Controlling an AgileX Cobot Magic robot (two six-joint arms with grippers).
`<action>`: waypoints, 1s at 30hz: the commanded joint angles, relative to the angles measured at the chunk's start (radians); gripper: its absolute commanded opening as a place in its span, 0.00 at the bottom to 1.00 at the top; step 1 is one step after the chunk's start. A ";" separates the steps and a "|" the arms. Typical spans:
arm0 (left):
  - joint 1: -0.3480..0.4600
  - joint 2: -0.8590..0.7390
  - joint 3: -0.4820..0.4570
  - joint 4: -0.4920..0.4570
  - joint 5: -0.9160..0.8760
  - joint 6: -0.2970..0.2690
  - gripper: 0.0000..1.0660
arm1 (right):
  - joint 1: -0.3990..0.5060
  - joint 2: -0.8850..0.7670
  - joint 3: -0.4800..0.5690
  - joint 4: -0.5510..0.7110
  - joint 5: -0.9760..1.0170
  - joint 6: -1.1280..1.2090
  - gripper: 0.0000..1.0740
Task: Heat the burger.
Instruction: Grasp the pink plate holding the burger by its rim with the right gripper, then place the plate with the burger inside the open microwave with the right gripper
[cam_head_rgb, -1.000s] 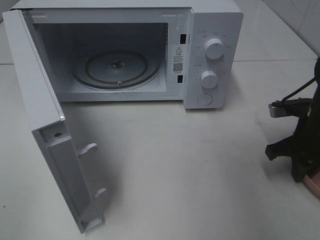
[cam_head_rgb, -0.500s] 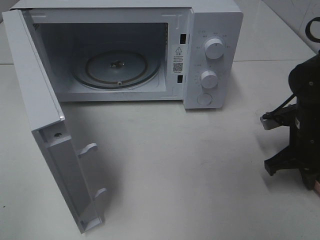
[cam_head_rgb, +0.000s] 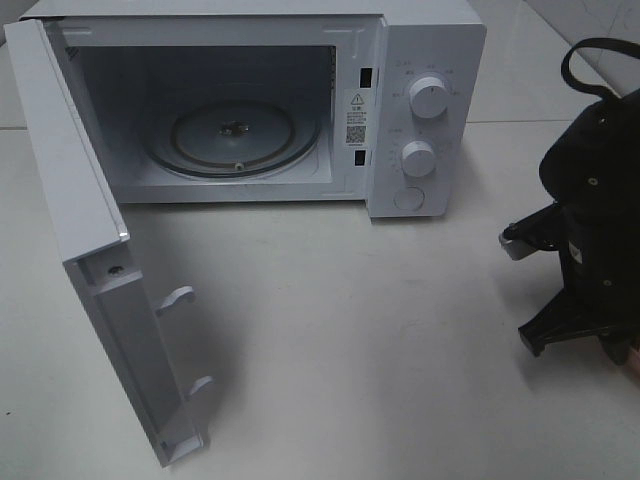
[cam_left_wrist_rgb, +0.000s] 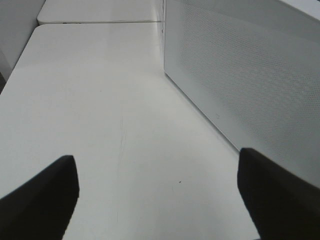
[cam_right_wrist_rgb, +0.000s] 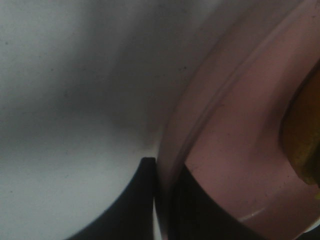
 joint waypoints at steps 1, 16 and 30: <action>0.001 -0.025 0.003 -0.001 -0.009 -0.001 0.77 | 0.015 -0.035 0.003 -0.068 0.085 0.021 0.00; 0.001 -0.025 0.003 -0.001 -0.009 -0.001 0.77 | 0.121 -0.143 0.025 -0.084 0.141 0.024 0.00; 0.001 -0.025 0.003 -0.001 -0.009 -0.001 0.77 | 0.311 -0.290 0.086 -0.081 0.166 0.018 0.00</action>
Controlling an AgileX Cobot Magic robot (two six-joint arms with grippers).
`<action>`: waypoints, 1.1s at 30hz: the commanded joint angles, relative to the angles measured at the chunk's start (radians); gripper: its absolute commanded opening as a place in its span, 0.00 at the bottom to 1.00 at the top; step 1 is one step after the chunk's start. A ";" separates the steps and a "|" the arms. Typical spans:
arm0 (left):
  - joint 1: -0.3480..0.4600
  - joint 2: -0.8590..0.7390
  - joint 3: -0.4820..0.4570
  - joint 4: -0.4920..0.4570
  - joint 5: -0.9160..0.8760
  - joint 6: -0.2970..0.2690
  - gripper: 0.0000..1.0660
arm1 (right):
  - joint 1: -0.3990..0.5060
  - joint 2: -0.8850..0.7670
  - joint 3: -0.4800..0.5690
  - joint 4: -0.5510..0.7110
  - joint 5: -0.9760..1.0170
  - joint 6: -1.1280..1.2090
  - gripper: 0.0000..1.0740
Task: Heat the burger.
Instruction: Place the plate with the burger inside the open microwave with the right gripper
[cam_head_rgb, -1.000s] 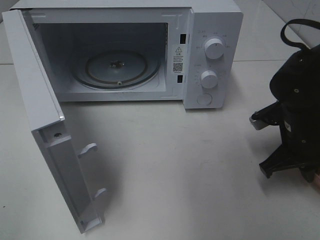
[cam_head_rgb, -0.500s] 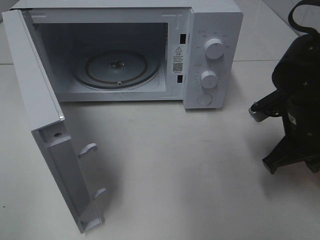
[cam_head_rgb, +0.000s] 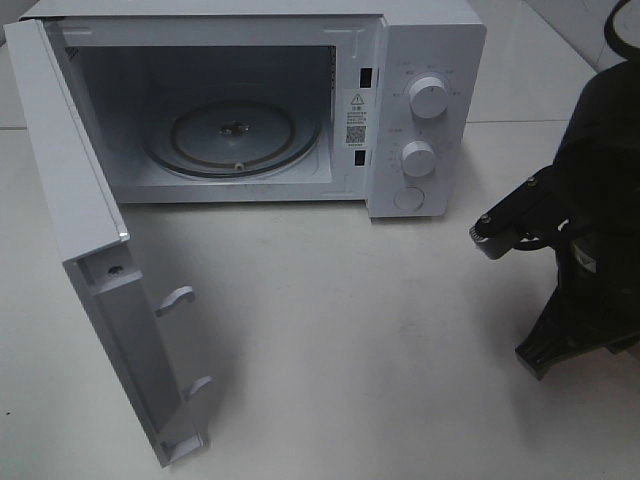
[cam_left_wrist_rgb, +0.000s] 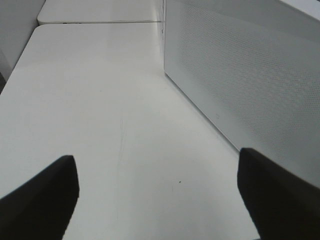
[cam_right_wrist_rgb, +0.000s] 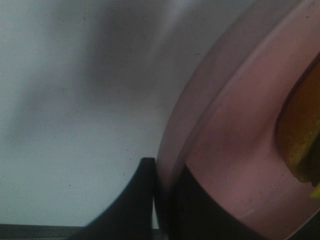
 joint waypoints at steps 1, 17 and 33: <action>0.001 -0.025 0.003 -0.001 -0.009 -0.001 0.77 | 0.030 -0.031 0.008 -0.046 0.046 0.000 0.00; 0.001 -0.025 0.003 -0.001 -0.009 -0.001 0.77 | 0.240 -0.073 0.008 -0.047 0.122 -0.056 0.00; 0.001 -0.025 0.003 -0.001 -0.009 -0.001 0.77 | 0.452 -0.073 0.008 -0.051 0.136 -0.137 0.00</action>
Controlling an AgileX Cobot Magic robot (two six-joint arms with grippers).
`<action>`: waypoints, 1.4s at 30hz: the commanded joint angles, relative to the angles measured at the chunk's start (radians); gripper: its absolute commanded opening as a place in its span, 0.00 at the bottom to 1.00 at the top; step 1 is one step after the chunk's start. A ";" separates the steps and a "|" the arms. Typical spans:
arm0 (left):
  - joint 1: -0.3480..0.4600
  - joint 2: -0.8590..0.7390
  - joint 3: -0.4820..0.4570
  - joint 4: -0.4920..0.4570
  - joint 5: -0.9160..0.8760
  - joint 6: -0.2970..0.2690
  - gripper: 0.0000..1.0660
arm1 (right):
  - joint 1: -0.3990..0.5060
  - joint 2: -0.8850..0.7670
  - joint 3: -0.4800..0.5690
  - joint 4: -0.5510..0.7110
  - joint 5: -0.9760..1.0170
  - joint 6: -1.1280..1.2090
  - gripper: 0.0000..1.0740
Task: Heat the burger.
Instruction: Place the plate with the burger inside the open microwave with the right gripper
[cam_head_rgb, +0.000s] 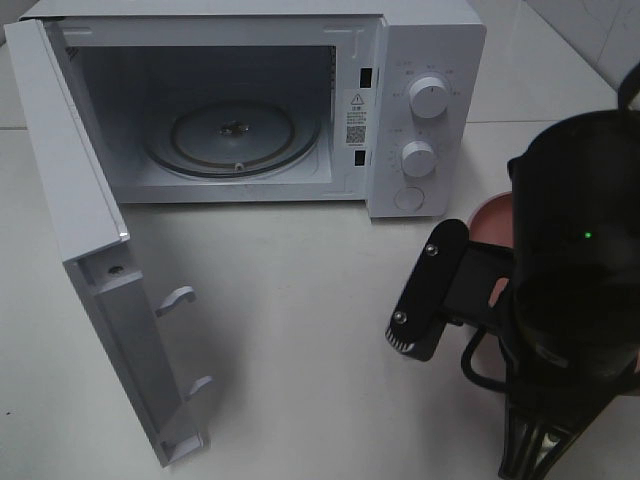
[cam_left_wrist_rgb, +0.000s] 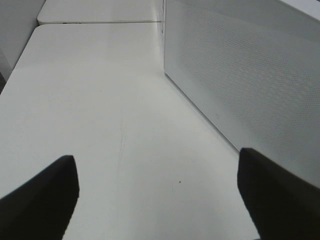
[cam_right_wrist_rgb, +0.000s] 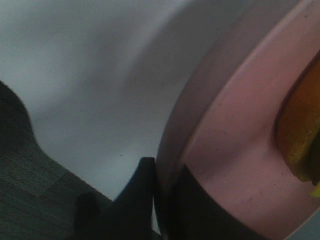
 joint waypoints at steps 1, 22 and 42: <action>0.001 -0.025 0.003 -0.001 -0.009 -0.001 0.77 | 0.032 -0.008 0.004 -0.055 0.037 -0.025 0.00; 0.001 -0.025 0.003 -0.001 -0.009 -0.001 0.77 | 0.123 -0.008 0.004 -0.177 -0.080 -0.301 0.00; 0.001 -0.025 0.003 -0.001 -0.009 -0.001 0.77 | 0.123 -0.008 0.004 -0.230 -0.293 -0.640 0.01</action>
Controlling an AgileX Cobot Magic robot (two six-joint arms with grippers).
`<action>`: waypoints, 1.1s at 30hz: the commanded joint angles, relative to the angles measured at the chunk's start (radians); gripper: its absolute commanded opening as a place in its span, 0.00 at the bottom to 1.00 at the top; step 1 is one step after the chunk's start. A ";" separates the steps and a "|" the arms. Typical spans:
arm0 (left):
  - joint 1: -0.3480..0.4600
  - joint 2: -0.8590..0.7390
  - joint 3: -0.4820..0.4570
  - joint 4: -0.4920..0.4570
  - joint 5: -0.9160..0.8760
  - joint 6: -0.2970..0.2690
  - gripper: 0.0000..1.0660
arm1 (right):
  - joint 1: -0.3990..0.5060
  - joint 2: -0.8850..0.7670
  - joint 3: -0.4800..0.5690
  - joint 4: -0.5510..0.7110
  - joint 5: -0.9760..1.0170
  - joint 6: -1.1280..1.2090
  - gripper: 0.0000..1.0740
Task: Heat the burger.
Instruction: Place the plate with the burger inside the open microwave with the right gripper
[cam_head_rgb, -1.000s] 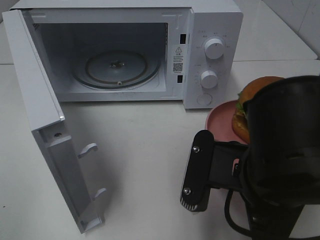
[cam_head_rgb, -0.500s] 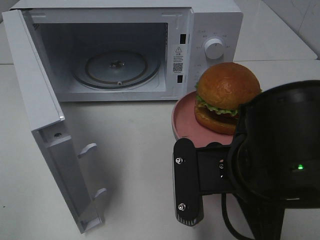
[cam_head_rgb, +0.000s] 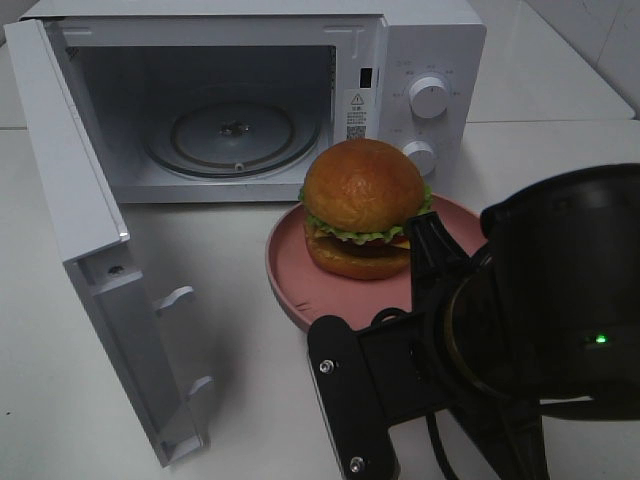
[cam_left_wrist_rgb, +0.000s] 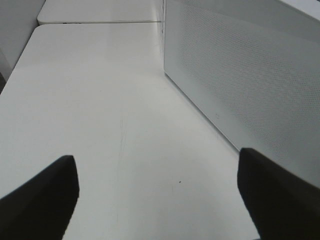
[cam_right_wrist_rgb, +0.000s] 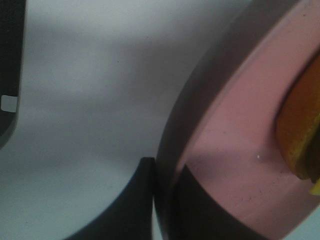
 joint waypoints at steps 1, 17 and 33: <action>0.001 -0.025 0.003 -0.001 -0.009 -0.001 0.77 | 0.004 -0.008 -0.004 -0.096 -0.017 -0.030 0.01; 0.001 -0.025 0.003 -0.001 -0.009 -0.001 0.77 | -0.211 -0.008 -0.004 0.006 -0.308 -0.407 0.00; 0.001 -0.025 0.003 -0.001 -0.009 -0.001 0.77 | -0.449 -0.008 -0.051 0.392 -0.471 -1.066 0.00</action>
